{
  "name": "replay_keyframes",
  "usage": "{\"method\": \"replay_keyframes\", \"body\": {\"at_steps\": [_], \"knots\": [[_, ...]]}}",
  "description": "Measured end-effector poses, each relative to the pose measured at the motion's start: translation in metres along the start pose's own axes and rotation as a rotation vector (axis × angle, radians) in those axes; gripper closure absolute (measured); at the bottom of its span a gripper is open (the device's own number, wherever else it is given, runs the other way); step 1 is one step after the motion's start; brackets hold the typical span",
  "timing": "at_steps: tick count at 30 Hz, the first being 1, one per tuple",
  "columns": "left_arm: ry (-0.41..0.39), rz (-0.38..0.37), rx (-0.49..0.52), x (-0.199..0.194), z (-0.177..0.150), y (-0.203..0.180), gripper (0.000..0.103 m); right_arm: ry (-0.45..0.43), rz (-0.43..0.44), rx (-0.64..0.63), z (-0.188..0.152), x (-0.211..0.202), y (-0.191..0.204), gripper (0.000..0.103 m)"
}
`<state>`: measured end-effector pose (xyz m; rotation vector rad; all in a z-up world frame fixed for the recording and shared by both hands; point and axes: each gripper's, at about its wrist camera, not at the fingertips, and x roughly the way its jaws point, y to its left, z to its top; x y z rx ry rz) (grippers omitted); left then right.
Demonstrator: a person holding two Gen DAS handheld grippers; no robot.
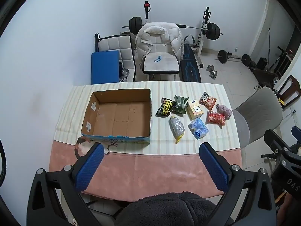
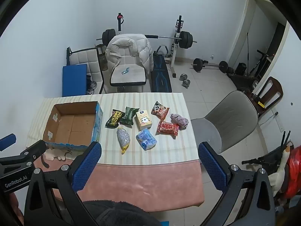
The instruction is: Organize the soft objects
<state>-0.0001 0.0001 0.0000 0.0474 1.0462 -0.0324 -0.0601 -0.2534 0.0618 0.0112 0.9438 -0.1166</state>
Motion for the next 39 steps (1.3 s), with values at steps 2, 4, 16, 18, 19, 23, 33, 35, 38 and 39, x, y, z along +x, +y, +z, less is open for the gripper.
{"method": "replay_keyframes", "body": {"at_steps": [2,4,16,18,19,23,33,35,38,39], "knots": [[0.002,0.0,-0.002,0.0,0.0,0.001,0.0,-0.003,0.001,-0.001,0.0,0.0,0.001,0.0],[0.004,0.001,-0.006,0.001,0.001,0.002,0.0,0.0,0.001,-0.001,0.0,0.0,0.001,0.0],[-0.002,-0.001,-0.001,-0.003,0.008,-0.006,0.0,-0.003,-0.017,-0.009,0.0,-0.007,0.002,0.0],[-0.007,-0.003,0.002,-0.003,0.006,-0.005,0.0,-0.004,-0.016,-0.009,0.0,-0.007,0.001,0.0],[-0.009,-0.002,0.002,-0.002,0.007,-0.007,0.0,-0.003,-0.016,-0.009,0.0,-0.006,0.001,0.0],[-0.019,-0.002,0.003,-0.008,0.002,-0.007,0.0,-0.007,-0.016,-0.006,-0.002,-0.008,-0.001,0.0],[-0.026,-0.003,0.002,-0.008,0.001,-0.007,0.0,-0.008,-0.015,0.005,0.0,-0.013,-0.005,0.0],[-0.028,-0.003,0.002,-0.009,0.001,-0.007,0.0,-0.008,-0.012,0.005,0.0,-0.012,-0.005,0.0],[-0.029,-0.008,-0.001,-0.01,0.002,-0.007,0.0,-0.012,-0.012,0.004,0.001,-0.012,-0.004,0.0],[-0.03,-0.009,0.001,-0.01,0.002,-0.007,0.0,-0.012,-0.013,0.005,0.001,-0.011,-0.005,0.0]]}}
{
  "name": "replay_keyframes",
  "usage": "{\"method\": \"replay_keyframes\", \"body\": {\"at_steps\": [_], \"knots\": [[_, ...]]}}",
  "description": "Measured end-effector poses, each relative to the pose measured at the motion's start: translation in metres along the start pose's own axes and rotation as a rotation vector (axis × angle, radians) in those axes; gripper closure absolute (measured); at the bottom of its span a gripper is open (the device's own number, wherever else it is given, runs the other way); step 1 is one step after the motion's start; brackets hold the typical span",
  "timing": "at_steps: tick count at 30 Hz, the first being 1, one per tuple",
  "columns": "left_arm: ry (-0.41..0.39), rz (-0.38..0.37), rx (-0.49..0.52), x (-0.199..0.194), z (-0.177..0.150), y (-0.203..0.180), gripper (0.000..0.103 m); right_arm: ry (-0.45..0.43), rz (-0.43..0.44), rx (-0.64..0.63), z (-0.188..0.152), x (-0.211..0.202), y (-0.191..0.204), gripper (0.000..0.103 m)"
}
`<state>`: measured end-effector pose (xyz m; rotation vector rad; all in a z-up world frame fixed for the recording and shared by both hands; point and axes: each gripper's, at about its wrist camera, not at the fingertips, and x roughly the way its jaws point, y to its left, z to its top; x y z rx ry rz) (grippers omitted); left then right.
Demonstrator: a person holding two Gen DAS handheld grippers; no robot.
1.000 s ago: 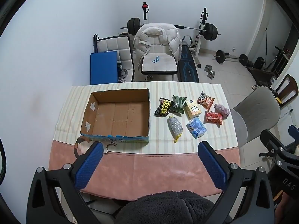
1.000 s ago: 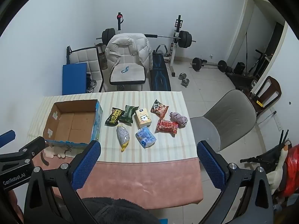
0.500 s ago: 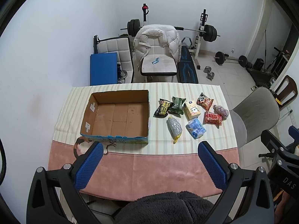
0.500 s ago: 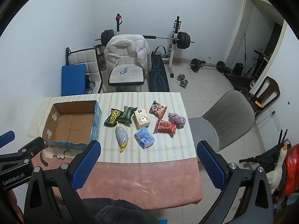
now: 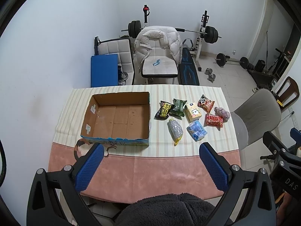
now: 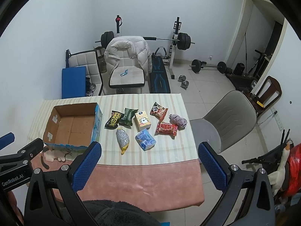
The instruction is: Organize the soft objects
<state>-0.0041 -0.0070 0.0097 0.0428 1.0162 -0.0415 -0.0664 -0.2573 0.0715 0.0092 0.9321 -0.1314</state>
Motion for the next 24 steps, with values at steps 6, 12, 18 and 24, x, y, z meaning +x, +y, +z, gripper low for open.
{"method": "replay_keyframes", "body": {"at_steps": [6,12,18,24], "knots": [[-0.015,-0.009,-0.007,-0.0046,0.0011,0.0033,0.0,-0.01,-0.008,0.003,-0.0001,-0.0011,-0.0005,0.0],[-0.035,-0.01,-0.01,-0.0089,0.001,0.0029,0.0,-0.033,-0.015,0.003,0.0023,-0.0066,-0.0005,0.0],[-0.042,-0.013,-0.016,-0.0101,0.0012,0.0045,0.0,-0.039,-0.015,0.001,0.0034,-0.0072,0.0019,0.0],[-0.044,-0.013,-0.016,-0.0105,0.0019,0.0047,0.0,-0.043,-0.016,0.001,0.0018,-0.0073,0.0023,0.0]]}}
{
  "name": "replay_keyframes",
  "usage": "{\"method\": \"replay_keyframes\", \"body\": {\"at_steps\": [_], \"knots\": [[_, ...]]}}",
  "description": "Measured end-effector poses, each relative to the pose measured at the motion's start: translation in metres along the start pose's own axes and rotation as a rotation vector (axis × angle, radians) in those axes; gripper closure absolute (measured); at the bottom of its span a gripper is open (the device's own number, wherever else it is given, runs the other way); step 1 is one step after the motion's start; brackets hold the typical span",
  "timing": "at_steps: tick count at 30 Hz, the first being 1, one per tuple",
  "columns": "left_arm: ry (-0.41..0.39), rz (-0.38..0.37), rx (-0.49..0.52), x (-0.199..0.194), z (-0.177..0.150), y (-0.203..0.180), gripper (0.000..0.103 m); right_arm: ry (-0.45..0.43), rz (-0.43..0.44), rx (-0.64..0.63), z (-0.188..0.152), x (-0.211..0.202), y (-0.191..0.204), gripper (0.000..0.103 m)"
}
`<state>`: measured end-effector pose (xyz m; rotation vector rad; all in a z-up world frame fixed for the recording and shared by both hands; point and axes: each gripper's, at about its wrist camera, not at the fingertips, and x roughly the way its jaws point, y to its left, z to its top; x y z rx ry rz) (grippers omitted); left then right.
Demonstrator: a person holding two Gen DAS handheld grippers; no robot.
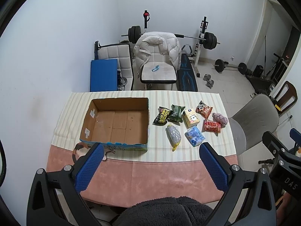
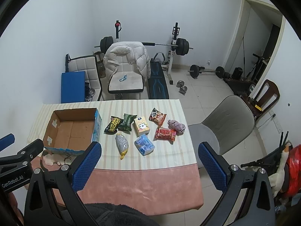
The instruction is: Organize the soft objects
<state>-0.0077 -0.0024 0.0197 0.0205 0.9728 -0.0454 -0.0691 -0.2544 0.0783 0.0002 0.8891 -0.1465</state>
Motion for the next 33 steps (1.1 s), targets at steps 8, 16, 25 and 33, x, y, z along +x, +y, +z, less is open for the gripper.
{"method": "replay_keyframes", "body": {"at_steps": [8,16,25,33], "knots": [[0.0,-0.006,-0.001,-0.0008,0.0011,-0.0002,0.0,-0.001,-0.001,0.0,-0.0013,-0.0006,-0.0005,0.0],[0.002,-0.007,0.0,-0.0004,0.0044,-0.002,0.0,-0.002,0.001,0.001,-0.0011,-0.0004,-0.0005,0.0],[-0.003,-0.006,0.005,-0.0037,0.0076,-0.0028,0.0,-0.005,-0.005,0.003,0.0022,-0.0009,0.0016,0.0],[-0.007,-0.005,-0.001,-0.0042,0.0055,-0.0023,0.0,-0.004,0.0,0.006,0.0019,-0.0011,-0.0001,0.0]]}}
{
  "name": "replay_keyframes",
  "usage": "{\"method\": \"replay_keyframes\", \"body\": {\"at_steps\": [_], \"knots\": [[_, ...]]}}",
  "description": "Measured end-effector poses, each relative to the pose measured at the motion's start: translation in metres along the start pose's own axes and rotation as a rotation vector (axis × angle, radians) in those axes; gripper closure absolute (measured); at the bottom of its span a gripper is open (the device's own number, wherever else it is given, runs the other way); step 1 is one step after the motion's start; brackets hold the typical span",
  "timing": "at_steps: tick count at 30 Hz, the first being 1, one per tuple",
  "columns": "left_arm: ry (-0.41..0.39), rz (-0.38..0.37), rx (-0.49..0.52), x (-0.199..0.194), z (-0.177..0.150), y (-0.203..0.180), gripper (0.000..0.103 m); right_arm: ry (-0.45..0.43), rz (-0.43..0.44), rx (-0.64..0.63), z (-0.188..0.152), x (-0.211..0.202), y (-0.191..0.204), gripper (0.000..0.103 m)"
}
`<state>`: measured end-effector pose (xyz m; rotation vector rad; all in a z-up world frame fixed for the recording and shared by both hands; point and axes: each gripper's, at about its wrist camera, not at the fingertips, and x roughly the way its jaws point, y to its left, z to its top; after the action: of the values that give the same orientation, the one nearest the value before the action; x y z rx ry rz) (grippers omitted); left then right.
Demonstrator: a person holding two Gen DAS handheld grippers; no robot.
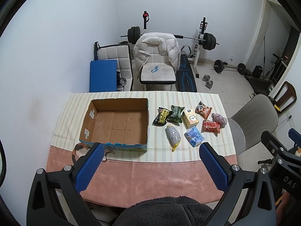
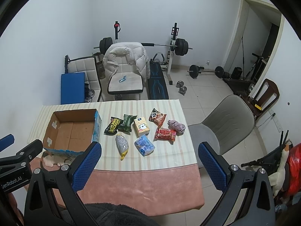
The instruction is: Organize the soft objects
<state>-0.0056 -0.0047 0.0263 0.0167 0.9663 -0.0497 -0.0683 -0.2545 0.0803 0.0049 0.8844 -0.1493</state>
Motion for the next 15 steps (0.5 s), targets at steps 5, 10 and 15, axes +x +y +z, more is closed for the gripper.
{"method": "replay_keyframes", "body": {"at_steps": [5,10,15], "knots": [[0.003,-0.005,0.009,0.004,-0.002,0.0,0.0,0.003,0.0,0.005,0.0,0.003,0.0,0.0],[0.074,-0.057,-0.017,0.056,0.019,-0.005,0.0,0.051,0.015,0.043,0.005,0.039,-0.013,0.0],[0.188,-0.057,-0.021,0.145,0.05,-0.024,0.0,0.152,0.014,0.086,0.017,0.126,-0.045,0.0]]}}
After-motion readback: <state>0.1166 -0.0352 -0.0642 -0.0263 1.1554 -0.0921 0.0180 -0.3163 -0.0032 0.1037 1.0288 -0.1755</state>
